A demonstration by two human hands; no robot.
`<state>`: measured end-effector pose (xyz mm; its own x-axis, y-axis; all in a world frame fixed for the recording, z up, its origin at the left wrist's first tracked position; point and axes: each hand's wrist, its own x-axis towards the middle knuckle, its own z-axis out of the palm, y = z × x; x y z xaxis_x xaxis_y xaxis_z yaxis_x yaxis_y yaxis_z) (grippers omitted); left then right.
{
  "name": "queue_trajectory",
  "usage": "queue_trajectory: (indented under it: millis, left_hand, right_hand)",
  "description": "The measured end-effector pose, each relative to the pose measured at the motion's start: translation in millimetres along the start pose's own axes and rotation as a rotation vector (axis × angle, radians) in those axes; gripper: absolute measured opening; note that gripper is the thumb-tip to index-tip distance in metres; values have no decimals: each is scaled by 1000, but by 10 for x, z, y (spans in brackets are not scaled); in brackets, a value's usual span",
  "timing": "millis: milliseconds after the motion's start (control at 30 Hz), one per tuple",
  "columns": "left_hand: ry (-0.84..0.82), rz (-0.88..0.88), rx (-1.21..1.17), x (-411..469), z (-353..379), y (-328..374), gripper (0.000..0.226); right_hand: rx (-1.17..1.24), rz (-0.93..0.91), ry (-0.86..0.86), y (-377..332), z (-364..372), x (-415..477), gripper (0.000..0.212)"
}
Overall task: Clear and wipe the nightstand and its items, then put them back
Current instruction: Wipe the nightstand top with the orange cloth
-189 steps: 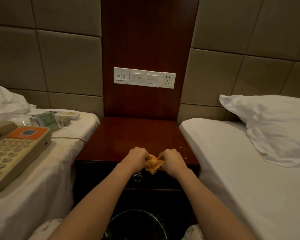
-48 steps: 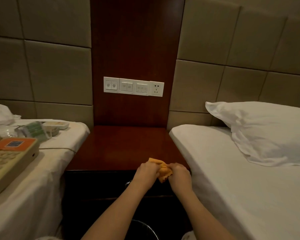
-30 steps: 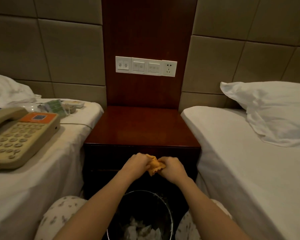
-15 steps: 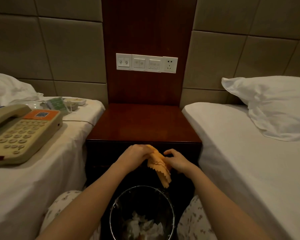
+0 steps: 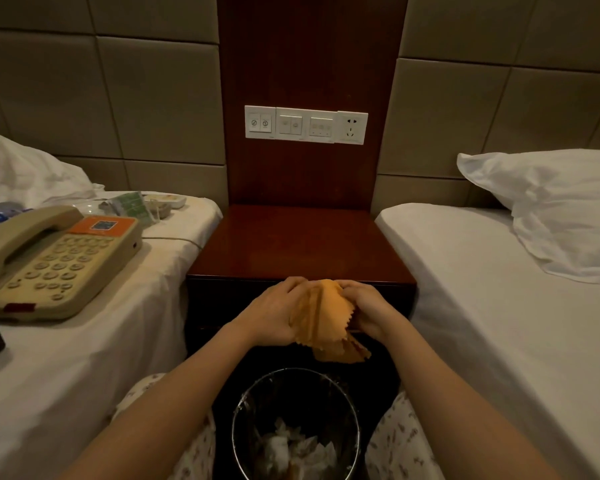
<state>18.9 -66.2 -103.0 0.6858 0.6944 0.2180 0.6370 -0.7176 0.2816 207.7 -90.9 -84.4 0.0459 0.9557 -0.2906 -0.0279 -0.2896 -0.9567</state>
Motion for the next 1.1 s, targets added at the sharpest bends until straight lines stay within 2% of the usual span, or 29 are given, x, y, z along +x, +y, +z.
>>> queue_trajectory:
  millis: [167, 300, 367, 433, 567, 633, 700, 733, 800, 900, 1100]
  left_hand:
    - [36, -4, -51, 22, -14, 89, 91]
    - [70, -145, -163, 16, -11, 124, 85]
    - [64, -188, -215, 13, -32, 133, 69]
    - [60, -212, -272, 13, -53, 110, 53]
    - [91, -355, -397, 41, -86, 28, 33]
    - [143, -457, -428, 63, -113, -8, 32]
    - [174, -560, -491, 89, -149, -27, 41]
    - [179, -606, -514, 112, -158, -36, 46]
    - [182, -687, -547, 154, -168, -39, 54]
    - [198, -754, -708, 213, -178, -18, 59]
    - [156, -732, -761, 161, -265, 36, 64]
  right_hand:
    - [204, 24, -90, -46, 100, 20, 29]
    - [382, 75, -88, -106, 151, -49, 20]
    - [357, 96, -21, -148, 174, -55, 18]
    - [252, 103, 65, -198, 197, -47, 24]
    - [110, 102, 210, -236, 226, -65, 20]
    - [120, 32, 356, -186, 207, -49, 23]
    - [48, -132, 539, -135, 217, -78, 16]
    - [-18, -227, 554, -123, 241, -87, 12]
    - [-162, -333, 395, -156, 359, -104, 10]
    - [-228, -279, 148, -253, 588, -137, 18]
    - [-76, -121, 124, -265, 772, -66, 43]
